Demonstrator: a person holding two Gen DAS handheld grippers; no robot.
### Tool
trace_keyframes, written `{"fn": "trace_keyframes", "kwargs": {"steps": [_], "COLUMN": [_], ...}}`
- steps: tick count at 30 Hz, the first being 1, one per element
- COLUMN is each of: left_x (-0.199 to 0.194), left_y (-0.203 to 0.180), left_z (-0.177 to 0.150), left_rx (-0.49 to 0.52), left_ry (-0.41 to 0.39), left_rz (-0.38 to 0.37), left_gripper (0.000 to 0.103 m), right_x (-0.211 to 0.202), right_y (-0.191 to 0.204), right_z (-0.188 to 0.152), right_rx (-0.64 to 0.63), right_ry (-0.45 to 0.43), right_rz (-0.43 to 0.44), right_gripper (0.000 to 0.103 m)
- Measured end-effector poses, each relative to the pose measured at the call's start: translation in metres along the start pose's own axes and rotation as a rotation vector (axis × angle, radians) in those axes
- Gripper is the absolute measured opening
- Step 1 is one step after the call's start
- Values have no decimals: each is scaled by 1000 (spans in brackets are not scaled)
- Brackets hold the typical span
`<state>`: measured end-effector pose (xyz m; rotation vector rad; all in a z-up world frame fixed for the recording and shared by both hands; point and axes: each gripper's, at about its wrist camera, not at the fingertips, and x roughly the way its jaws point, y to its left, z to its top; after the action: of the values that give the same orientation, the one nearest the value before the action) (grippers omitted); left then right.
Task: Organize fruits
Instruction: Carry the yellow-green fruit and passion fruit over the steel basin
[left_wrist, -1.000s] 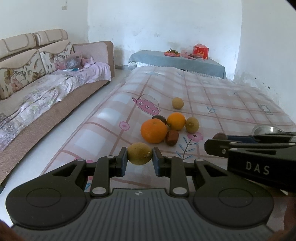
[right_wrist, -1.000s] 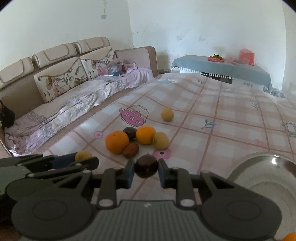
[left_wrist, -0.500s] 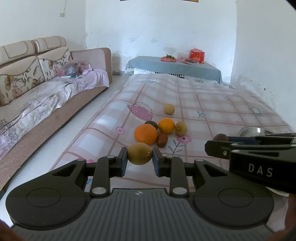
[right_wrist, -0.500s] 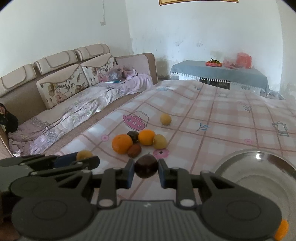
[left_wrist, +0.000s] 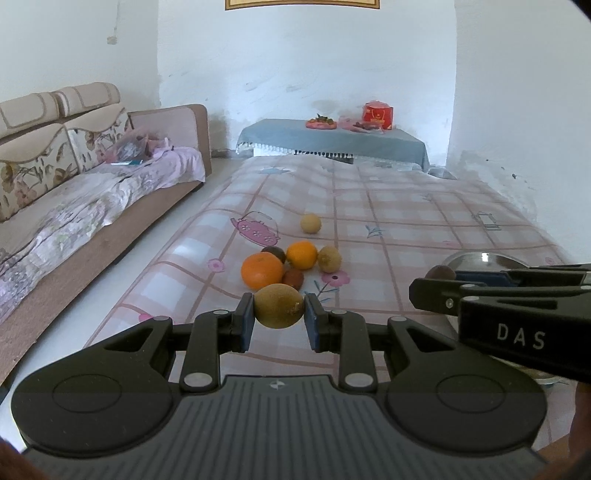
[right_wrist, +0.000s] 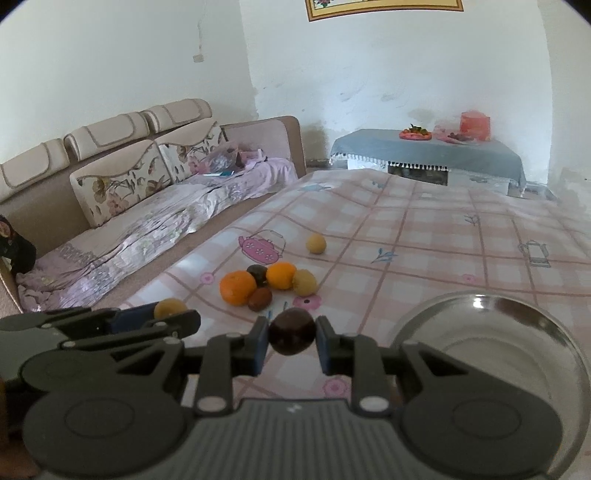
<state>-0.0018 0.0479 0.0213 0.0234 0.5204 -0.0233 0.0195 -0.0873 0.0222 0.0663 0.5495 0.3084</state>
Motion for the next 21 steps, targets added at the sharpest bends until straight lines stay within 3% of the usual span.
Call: {"fn": "trace_keyframes", "kwargs": {"steps": [21], "left_x": [-26], "left_y": [-32], "left_z": [-3], "left_rx": [50], "left_ry": [-12], "left_rz": [-67], "left_gripper": [33], "right_x": [-38], "right_y": [-27], "right_z": [-10], "right_rx": [54], "right_ry": [-35], "right_rz": [-64], "right_gripper": [25]}}
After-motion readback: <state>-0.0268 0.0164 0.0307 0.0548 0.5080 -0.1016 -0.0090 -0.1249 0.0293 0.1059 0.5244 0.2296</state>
